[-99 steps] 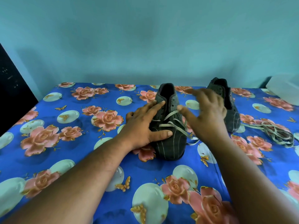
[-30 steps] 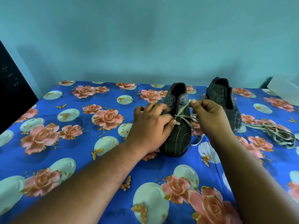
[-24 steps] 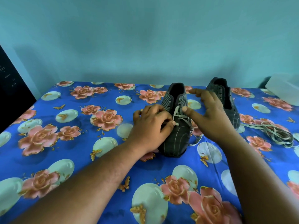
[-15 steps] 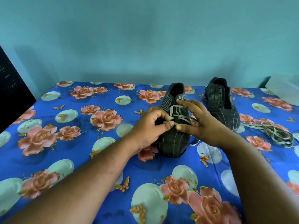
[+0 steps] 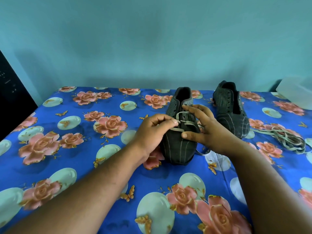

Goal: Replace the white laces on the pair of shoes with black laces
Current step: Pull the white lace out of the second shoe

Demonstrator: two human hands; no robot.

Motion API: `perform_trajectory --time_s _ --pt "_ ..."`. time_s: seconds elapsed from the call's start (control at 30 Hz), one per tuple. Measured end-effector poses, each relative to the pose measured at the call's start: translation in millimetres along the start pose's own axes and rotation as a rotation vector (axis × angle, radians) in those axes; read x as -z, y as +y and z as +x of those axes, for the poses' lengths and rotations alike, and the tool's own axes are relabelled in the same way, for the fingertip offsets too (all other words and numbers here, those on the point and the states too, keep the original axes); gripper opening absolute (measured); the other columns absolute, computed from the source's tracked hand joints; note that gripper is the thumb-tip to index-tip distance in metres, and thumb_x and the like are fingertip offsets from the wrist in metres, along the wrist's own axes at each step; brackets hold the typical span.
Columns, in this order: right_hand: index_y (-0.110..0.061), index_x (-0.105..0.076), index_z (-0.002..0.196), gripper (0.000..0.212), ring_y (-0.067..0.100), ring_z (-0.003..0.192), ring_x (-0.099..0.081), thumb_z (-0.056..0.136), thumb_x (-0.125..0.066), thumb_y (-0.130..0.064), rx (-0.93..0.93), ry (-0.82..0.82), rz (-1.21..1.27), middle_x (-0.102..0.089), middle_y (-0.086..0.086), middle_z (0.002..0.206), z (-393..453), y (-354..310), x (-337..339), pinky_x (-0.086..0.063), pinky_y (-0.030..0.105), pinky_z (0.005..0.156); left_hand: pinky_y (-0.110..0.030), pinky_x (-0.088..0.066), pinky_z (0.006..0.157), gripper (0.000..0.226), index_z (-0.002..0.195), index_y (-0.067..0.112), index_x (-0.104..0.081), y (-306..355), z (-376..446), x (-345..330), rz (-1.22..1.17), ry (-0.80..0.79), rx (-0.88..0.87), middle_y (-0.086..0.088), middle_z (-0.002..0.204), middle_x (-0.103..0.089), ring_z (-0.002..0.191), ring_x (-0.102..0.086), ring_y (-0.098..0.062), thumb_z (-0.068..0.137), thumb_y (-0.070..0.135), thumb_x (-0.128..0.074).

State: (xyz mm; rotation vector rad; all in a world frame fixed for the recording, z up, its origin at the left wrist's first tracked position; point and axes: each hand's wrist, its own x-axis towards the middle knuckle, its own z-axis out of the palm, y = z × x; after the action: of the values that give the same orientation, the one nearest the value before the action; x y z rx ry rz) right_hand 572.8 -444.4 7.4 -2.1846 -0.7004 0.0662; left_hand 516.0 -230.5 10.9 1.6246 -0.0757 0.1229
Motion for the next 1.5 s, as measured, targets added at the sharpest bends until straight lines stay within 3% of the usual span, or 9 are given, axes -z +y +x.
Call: perform_trajectory --time_s 0.13,0.3,0.47,0.67,0.8,1.07,1.23,1.37,1.5 --pt "-0.053 -0.033 0.150 0.090 0.013 0.144 -0.032 0.070 -0.072 -0.069 -0.011 0.005 -0.054 -0.023 -0.016 0.153 0 -3 0 -0.039 0.049 0.116 -0.035 -0.041 0.069 0.032 0.066 0.021 -0.062 7 1 4 -0.179 0.002 0.152 0.002 0.070 -0.058 0.070 -0.053 -0.014 0.093 0.039 -0.064" --pt "-0.055 -0.033 0.149 0.092 0.015 0.145 -0.032 0.067 -0.071 -0.075 -0.004 0.001 -0.065 -0.023 -0.015 0.153 0 1 1 -0.040 0.048 0.116 -0.018 -0.047 0.071 0.034 0.068 0.017 -0.068 1 4 1 0.009 0.067 0.007 -0.006 0.073 -0.067 0.075 -0.062 -0.010 0.094 0.038 -0.070" --pt "-0.055 -0.034 0.149 0.092 0.016 0.145 -0.032 0.067 -0.071 -0.074 -0.006 -0.004 -0.064 -0.023 -0.014 0.153 -1 0 1 -0.040 0.049 0.115 -0.018 -0.053 0.080 0.017 0.086 0.018 -0.078 -1 3 5 0.014 0.031 0.015 -0.002 0.090 -0.078 0.086 -0.071 -0.010 0.095 0.030 -0.070" --pt "-0.049 -0.034 0.151 0.090 0.010 0.143 -0.032 0.071 -0.072 -0.065 -0.011 0.003 -0.088 -0.024 -0.016 0.153 -2 -5 2 -0.032 0.035 0.120 -0.032 -0.042 0.067 0.022 0.076 0.023 -0.064 4 4 8 -0.413 -0.045 0.311 -0.001 0.079 -0.056 0.071 -0.052 -0.017 0.078 0.045 -0.066" --pt "-0.048 -0.035 0.151 0.090 0.008 0.142 -0.032 0.071 -0.072 -0.064 -0.026 0.003 -0.089 -0.023 -0.017 0.152 -3 -7 1 -0.031 0.030 0.118 -0.029 -0.042 0.068 0.038 0.068 0.021 -0.058 5 5 7 -0.287 -0.037 0.186 -0.001 0.074 -0.056 0.069 -0.050 -0.015 0.081 0.054 -0.072" --pt "-0.048 -0.034 0.152 0.091 0.006 0.140 -0.032 0.071 -0.072 -0.064 -0.026 0.000 -0.101 -0.022 -0.018 0.152 -3 -9 1 -0.032 0.032 0.117 -0.015 -0.048 0.073 0.014 0.089 0.013 -0.078 5 5 5 -0.080 -0.042 0.020 0.001 0.080 -0.074 0.076 -0.066 -0.006 0.096 0.021 -0.069" --pt "-0.050 -0.033 0.152 0.089 0.002 0.139 -0.030 0.073 -0.073 -0.060 -0.040 -0.007 -0.094 -0.021 -0.023 0.151 -4 -12 2 -0.028 0.025 0.113 -0.032 -0.032 0.067 0.024 0.073 0.023 -0.052 6 10 14 -0.501 0.088 0.168 0.004 0.064 -0.055 0.062 -0.042 -0.012 0.097 0.023 -0.048" --pt "-0.048 -0.035 0.152 0.090 0.005 0.141 -0.031 0.072 -0.072 -0.063 -0.037 0.002 -0.108 -0.022 -0.022 0.151 -4 -9 1 -0.030 0.031 0.117 -0.028 -0.028 0.060 0.036 0.080 0.016 -0.061 5 10 14 -0.150 0.060 0.167 0.008 0.055 -0.035 0.055 -0.029 -0.011 0.092 0.049 -0.064" --pt "-0.047 -0.035 0.152 0.092 0.005 0.141 -0.031 0.070 -0.071 -0.066 -0.028 0.003 -0.107 -0.022 -0.019 0.153 -3 -9 1 -0.031 0.033 0.118 -0.022 -0.038 0.063 0.032 0.082 0.004 -0.071 -1 10 15 -0.001 0.070 0.101 0.012 0.053 -0.045 0.053 -0.042 -0.004 0.092 0.034 -0.073"
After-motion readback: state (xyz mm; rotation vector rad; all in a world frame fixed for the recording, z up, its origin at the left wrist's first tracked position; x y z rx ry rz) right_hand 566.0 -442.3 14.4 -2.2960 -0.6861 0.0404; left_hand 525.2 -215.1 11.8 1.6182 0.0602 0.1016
